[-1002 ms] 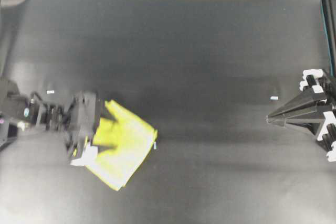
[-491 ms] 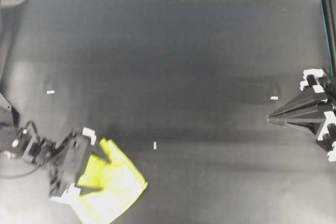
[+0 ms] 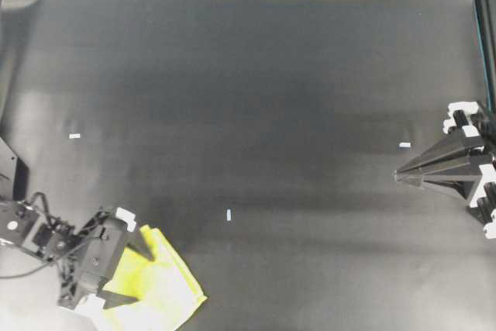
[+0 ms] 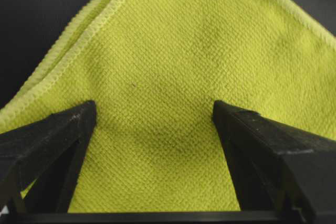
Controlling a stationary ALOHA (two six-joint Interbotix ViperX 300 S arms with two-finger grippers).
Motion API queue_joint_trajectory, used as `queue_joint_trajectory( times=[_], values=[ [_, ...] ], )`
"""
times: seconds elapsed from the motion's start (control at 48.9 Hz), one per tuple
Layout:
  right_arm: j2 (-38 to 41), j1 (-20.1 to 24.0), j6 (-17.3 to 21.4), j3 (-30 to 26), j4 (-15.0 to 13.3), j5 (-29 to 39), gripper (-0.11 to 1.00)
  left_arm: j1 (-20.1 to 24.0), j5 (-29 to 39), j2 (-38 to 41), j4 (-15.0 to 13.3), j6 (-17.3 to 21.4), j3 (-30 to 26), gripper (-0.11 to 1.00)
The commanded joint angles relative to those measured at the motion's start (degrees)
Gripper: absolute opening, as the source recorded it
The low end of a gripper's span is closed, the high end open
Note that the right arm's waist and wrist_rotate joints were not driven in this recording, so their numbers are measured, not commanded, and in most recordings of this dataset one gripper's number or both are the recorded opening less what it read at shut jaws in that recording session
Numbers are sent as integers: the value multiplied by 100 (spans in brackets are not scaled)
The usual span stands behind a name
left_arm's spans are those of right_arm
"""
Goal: Push a yellow cloth with the left arm to wipe the desk.
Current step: 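Keep pulling the cloth with the left gripper toward the near-left corner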
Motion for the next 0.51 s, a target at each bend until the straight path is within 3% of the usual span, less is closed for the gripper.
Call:
queue_joint_trajectory(
  times=[0.0, 0.184, 0.491],
  values=[
    [18, 0, 0, -35, 9, -35, 0, -26, -18, -369, 18, 9, -9, 87],
    [9, 0, 9, -35, 9, -26, 0, -18, 97, -1134, 18, 35, 88, 87],
    [18, 0, 9, 0, 9, -35, 0, -18, 967, -2250, 18, 176, 290, 87]
  ],
)
